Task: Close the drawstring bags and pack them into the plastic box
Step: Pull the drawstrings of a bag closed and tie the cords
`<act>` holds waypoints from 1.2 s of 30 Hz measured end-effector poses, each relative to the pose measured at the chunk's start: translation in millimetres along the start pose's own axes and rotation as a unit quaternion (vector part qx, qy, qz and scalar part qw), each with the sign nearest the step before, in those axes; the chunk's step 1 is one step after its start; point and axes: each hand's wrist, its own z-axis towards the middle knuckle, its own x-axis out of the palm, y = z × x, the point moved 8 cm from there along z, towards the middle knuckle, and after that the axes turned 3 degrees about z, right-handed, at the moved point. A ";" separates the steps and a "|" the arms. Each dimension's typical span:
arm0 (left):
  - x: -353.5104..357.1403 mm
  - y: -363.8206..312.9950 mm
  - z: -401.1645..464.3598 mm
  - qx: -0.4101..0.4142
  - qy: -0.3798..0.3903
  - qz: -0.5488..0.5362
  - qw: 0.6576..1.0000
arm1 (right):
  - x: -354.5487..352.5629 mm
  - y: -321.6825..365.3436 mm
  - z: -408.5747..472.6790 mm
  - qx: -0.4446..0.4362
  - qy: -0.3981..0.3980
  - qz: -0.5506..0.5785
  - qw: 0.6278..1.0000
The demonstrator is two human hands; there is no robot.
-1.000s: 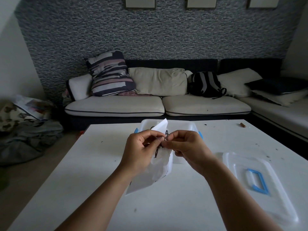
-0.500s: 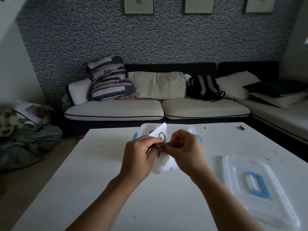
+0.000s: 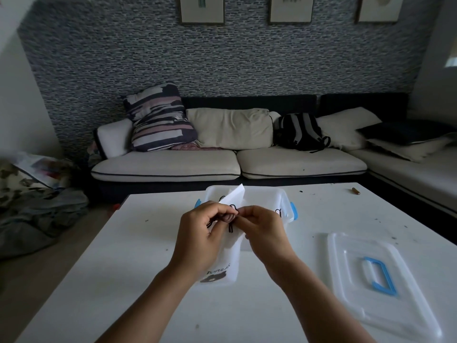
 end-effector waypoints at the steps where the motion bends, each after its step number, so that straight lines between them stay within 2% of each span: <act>1: -0.3 0.9 0.1 -0.008 -0.001 -0.012 1.000 | 1.8 -0.6 -1.1 0.016 0.010 0.053 0.998; 3: 0.5 3.0 -0.2 -0.032 0.001 -0.038 0.999 | 2.9 -1.8 -1.3 0.040 0.023 0.132 0.990; 6: 1.4 7.0 0.1 -0.057 0.012 -0.060 0.996 | 0.4 1.5 1.0 0.026 0.031 0.127 0.991; 9: 3.4 7.5 -1.3 -0.056 0.033 -0.053 0.997 | -4.7 14.8 1.4 -0.047 0.022 0.025 0.998; 12: 7.3 6.2 -4.0 -0.048 0.050 -0.029 0.997 | -2.0 23.6 -0.3 -0.128 0.007 -0.146 0.981; 15: 10.5 10.3 -4.6 -0.078 0.052 -0.043 0.995 | 3.0 23.3 -2.3 -0.159 0.000 -0.192 0.968; 17: 11.8 12.7 -4.2 -0.101 0.049 -0.072 0.991 | 7.3 16.7 -0.8 -0.126 0.026 -0.157 0.979; 20: 12.6 15.6 -2.5 -0.132 0.049 -0.112 0.984 | 6.2 2.4 4.8 -0.012 0.095 0.023 0.995; 22: 11.7 19.8 -2.3 -0.159 0.044 -0.151 0.975 | 5.3 -2.4 4.0 0.053 0.156 0.143 0.976; 24: 11.9 23.4 -2.6 -0.187 0.044 -0.200 0.961 | 5.1 -3.3 1.5 0.083 0.205 0.186 0.957; 27: 14.9 24.6 -4.0 -0.202 0.052 -0.239 0.949 | 1.2 -3.9 0.8 0.078 0.227 0.139 0.961; 30: 20.0 25.3 -4.5 -0.206 0.076 -0.251 0.943 | -7.1 3.3 4.7 0.023 0.213 0.083 0.973; 34: 23.9 24.8 -6.5 -0.201 0.098 -0.248 0.943 | -18.8 18.3 10.9 -0.101 0.117 -0.067 0.986; 36: 25.5 24.8 -7.1 -0.196 0.106 -0.240 0.945 | -20.7 16.2 12.8 -0.092 0.098 -0.099 0.986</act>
